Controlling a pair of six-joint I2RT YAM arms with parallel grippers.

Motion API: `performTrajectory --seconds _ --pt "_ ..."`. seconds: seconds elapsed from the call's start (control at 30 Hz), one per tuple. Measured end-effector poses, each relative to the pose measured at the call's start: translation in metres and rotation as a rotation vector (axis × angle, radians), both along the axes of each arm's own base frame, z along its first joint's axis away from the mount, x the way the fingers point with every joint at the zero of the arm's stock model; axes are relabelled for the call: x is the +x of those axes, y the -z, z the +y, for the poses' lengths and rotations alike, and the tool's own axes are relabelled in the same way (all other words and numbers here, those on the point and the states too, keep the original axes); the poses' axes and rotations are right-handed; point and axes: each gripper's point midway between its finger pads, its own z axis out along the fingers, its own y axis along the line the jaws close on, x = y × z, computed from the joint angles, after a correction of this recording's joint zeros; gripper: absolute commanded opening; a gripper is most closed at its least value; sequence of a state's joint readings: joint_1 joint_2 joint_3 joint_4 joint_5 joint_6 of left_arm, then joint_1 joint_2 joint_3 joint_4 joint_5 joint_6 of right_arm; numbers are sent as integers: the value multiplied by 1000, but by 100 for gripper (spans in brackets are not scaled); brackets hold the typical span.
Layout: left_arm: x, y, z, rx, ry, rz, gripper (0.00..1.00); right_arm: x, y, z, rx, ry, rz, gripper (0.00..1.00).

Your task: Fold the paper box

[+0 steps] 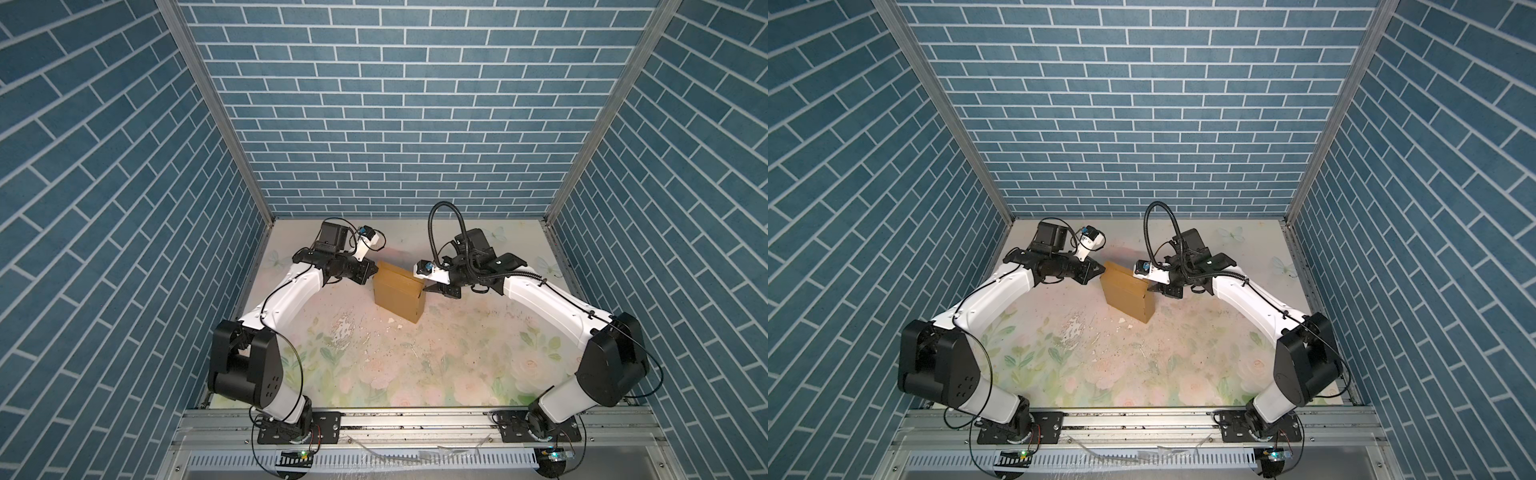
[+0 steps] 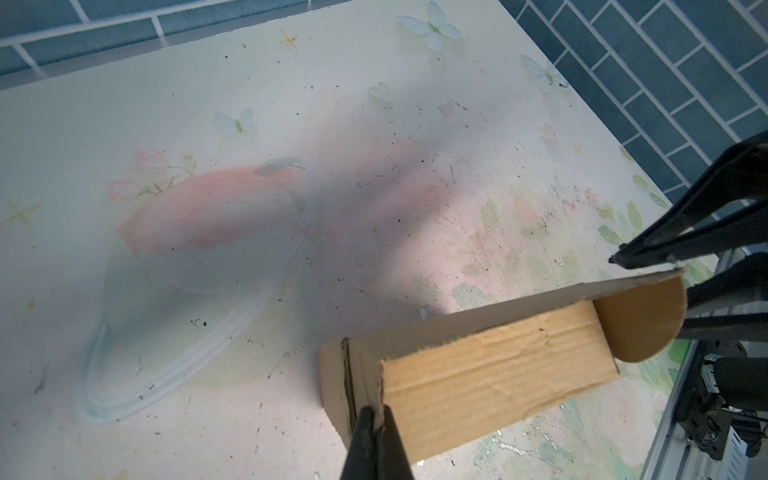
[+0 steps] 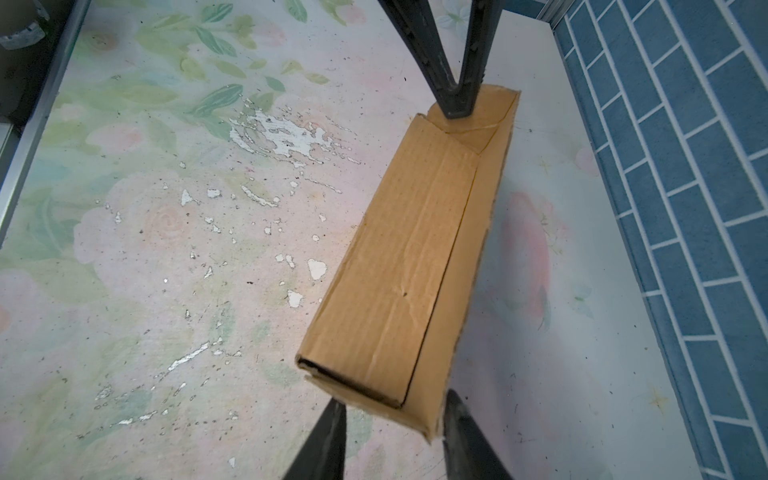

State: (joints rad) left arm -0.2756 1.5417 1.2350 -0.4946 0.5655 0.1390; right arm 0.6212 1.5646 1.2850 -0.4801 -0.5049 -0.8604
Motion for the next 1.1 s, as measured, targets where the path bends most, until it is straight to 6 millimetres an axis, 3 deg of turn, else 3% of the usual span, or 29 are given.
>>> performTrajectory --seconds 0.43,0.67,1.1 --pt "-2 -1 -2 -1 11 11 2 0 3 1 2 -6 9 37" --pt "-4 -2 -4 -8 20 29 1 -2 4 2 0 -20 21 45" --pt "-2 -3 -5 -7 21 52 2 -2 8 2 -15 -33 18 36"
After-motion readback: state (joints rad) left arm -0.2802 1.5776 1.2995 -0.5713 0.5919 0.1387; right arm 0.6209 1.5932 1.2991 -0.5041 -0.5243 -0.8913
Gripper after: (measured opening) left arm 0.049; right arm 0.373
